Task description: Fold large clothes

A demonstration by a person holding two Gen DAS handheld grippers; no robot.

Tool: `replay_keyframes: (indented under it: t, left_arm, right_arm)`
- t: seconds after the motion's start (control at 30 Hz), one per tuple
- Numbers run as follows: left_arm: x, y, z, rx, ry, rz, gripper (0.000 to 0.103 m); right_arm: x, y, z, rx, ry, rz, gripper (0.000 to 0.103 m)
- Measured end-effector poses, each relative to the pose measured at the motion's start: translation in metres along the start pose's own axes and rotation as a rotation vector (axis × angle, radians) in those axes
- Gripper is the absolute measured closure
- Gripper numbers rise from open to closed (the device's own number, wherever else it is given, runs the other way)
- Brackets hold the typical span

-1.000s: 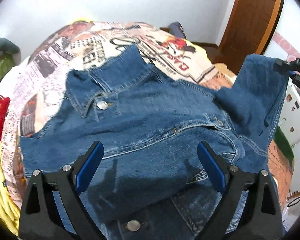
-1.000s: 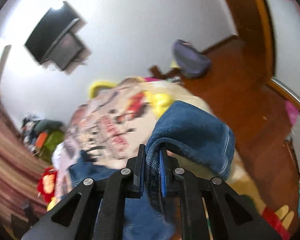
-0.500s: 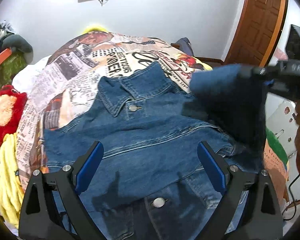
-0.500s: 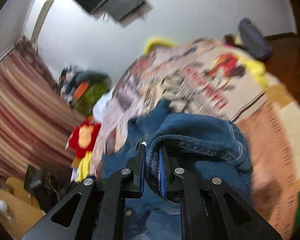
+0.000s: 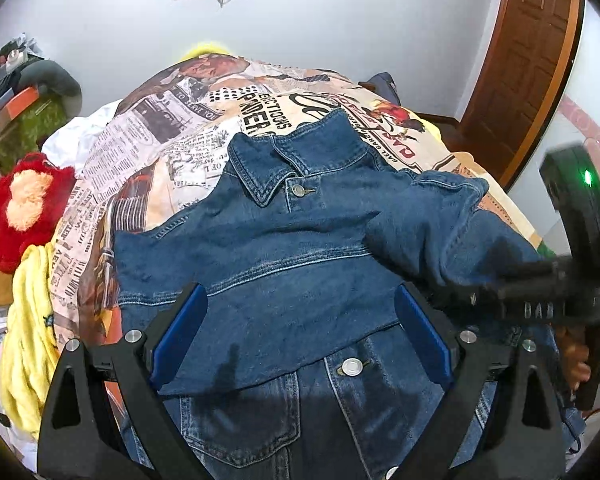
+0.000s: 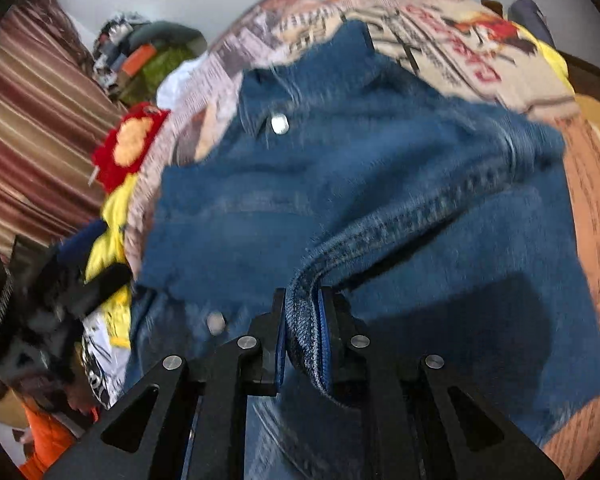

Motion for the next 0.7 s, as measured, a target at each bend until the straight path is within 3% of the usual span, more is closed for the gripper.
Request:
replay_keyframes:
  t: [0.13, 0.3, 0.57, 0.7]
  left_arm:
    - [0.002, -0.001, 0.007, 0.007, 0.016, 0.001, 0.008]
    - [0.007, -0.008, 0.024, -0.029, 0.031, 0.013, 0.008]
    - [-0.007, -0.033, 0.072, -0.121, 0.08, 0.011, 0.008]
    - [-0.029, -0.043, 0.096, -0.158, 0.116, -0.026, 0.008]
  right_arm:
    - [0.006, 0.02, 0.004, 0.022, 0.035, -0.047, 0.093]
    - [0.036, 0.027, 0.02, -0.036, -0.061, -0.035, 0.093]
    - [0.11, 0.025, 0.044, -0.024, 0.02, 0.17, 0.093]
    - [0.136, 0.02, 0.07, -0.034, 0.133, 0.257, 0.093]
Point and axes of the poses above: each gripper's, at about its wrist camera, not at the fingertips, and x roughly against the way its jaws point, z to its right, y to its underside, the point moved 1 cm from there along -x, roughly the way its jaws point, and after that the axes turned 2 degrees about y, right-handed, at the moved point
